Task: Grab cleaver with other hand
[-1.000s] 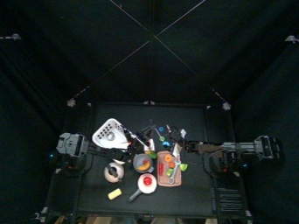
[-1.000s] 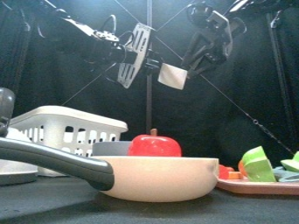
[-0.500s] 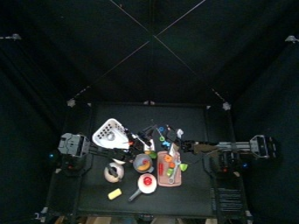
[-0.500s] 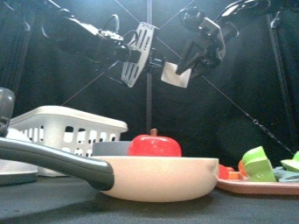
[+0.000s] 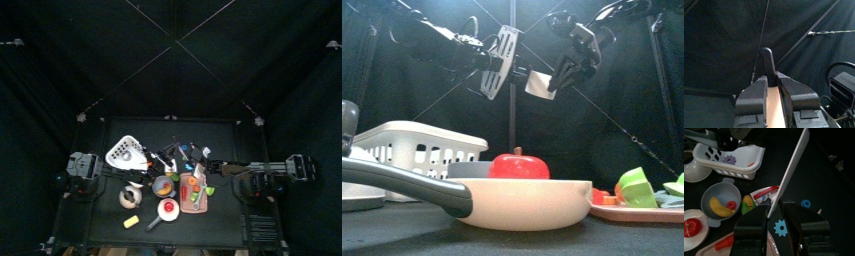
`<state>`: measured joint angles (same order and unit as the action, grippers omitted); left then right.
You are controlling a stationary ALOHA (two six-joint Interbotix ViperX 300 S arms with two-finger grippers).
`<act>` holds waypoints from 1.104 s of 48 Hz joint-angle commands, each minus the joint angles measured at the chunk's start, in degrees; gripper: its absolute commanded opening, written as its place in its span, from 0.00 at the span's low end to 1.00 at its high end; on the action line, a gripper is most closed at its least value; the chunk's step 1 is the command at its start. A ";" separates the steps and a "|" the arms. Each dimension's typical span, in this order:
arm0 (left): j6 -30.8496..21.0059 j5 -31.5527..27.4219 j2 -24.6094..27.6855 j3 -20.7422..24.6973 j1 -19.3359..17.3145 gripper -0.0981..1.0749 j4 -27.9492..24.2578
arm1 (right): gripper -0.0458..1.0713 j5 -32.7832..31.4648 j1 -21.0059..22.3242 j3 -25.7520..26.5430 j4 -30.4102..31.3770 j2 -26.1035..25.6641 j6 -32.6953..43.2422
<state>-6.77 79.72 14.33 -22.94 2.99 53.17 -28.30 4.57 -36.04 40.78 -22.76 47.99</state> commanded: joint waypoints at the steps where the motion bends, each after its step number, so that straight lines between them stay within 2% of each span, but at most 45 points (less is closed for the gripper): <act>1: 0.18 0.35 -0.53 0.79 -0.09 0.49 -0.18 | 0.56 0.18 0.09 1.58 0.09 -1.41 0.09; 9: 0.26 0.26 -0.44 0.79 -0.09 0.50 -0.35 | 0.52 0.18 0.35 1.58 0.00 -1.41 0.09; 15: 0.26 0.26 -0.44 0.70 -0.09 0.54 -0.44 | 0.47 0.18 0.70 1.49 -0.09 -1.41 0.09; 25: 0.26 0.26 -0.53 0.44 -0.09 0.68 -0.44 | 0.39 0.18 0.70 0.97 -0.18 -1.67 0.09; 37: 0.53 0.00 -2.02 -2.29 0.00 0.83 -2.29 | 0.38 0.18 0.70 -0.88 -1.41 -3.16 0.09; 53: 0.53 -1.23 -4.66 -5.54 -0.18 0.84 -3.16 | 0.38 0.79 0.70 -2.20 -2.37 -4.22 0.09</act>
<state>-6.42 78.49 11.25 -28.92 2.90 50.45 -27.95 5.19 -38.94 38.41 -25.93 48.16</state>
